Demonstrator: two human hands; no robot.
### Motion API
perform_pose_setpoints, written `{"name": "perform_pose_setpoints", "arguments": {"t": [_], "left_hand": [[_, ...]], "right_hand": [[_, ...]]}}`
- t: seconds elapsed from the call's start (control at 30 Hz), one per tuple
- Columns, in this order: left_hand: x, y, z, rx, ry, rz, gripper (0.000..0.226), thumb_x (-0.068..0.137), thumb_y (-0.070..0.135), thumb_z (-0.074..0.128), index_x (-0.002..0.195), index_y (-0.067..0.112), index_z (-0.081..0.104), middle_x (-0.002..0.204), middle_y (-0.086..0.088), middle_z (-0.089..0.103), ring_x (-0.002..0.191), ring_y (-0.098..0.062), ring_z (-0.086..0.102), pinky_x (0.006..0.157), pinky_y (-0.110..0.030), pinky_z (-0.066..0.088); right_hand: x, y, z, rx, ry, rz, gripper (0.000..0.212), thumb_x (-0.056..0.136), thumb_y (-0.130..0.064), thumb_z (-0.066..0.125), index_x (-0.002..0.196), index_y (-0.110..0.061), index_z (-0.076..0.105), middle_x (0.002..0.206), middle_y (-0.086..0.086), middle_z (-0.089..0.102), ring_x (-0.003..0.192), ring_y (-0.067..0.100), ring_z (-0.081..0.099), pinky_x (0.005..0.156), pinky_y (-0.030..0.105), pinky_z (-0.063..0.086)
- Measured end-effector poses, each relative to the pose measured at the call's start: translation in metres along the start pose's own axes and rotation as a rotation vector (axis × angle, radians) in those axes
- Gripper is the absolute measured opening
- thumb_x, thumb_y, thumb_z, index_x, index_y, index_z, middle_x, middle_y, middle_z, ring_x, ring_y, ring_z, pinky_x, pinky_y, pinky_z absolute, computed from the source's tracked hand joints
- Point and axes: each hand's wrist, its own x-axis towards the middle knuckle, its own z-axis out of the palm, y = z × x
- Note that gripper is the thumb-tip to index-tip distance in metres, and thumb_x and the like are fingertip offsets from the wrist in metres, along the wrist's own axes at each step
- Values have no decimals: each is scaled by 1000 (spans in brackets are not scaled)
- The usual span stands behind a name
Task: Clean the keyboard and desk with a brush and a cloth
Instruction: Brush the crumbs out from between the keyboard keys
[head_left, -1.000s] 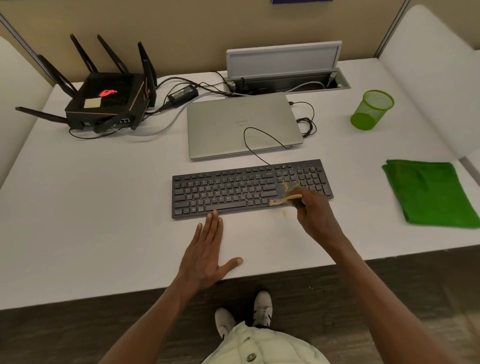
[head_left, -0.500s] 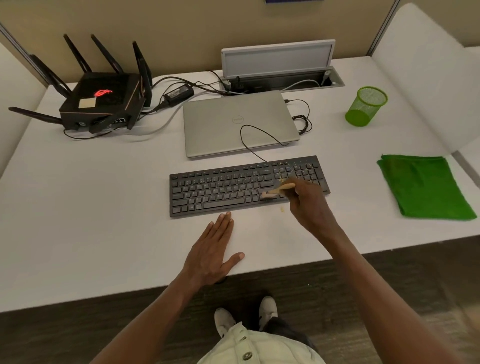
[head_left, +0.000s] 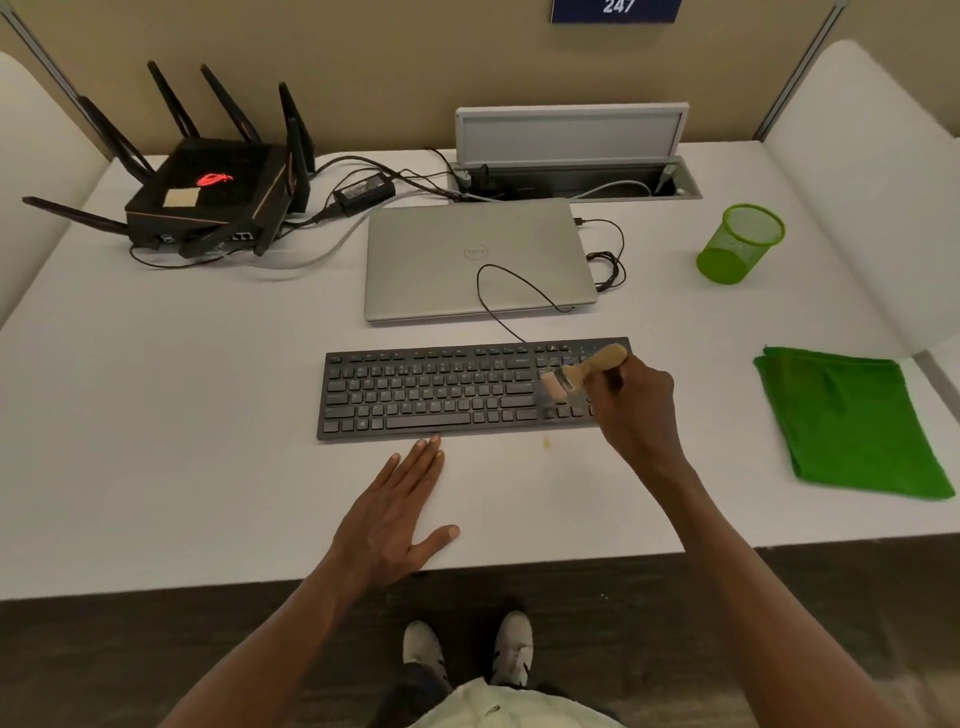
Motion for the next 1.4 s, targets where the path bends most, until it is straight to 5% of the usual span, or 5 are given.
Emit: {"name": "perform_pose_setpoints", "arguments": {"t": [0.4, 0.7, 0.9, 1.1, 1.4], "left_hand": [[1, 0, 0, -11, -11, -12, 89, 101, 72, 28, 163, 10, 9, 172, -5, -5, 158, -15, -5, 126, -36, 2], [2, -1, 2, -33, -1, -8, 90, 100, 72, 29, 163, 10, 9, 172, -5, -3, 158, -15, -4, 126, -37, 2], [2, 0, 1, -33, 3, -4, 90, 101, 72, 28, 163, 10, 9, 172, -5, -2, 158, -15, -5, 126, -37, 2], [2, -1, 1, -43, -1, -7, 91, 100, 73, 27, 163, 11, 8, 171, -4, -4, 158, -14, -6, 126, -37, 2], [2, 0, 2, -43, 6, -12, 91, 100, 73, 30, 163, 11, 10, 172, -3, -3, 158, -14, -4, 126, -36, 2]], "right_hand": [[68, -17, 31, -17, -148, 6, 14, 94, -10, 51, 82, -8, 59, 62, -7, 56, 53, 2, 51, 50, 15, 34], [73, -2, 24, -134, 3, 155, 20, 93, -17, 49, 76, -9, 57, 63, 0, 58, 53, 9, 51, 48, 22, 35], [76, -13, 35, -114, -113, 89, 18, 95, -14, 51, 78, -10, 58, 61, -10, 54, 52, 2, 50, 45, 11, 33], [79, 1, 18, -200, 64, 205, 19, 92, -14, 50, 73, -9, 52, 59, -2, 51, 51, 8, 46, 46, 16, 27], [83, -3, 30, -128, -2, 245, 18, 89, -15, 53, 72, -7, 56, 59, -3, 53, 51, 7, 47, 45, 21, 29]]}}
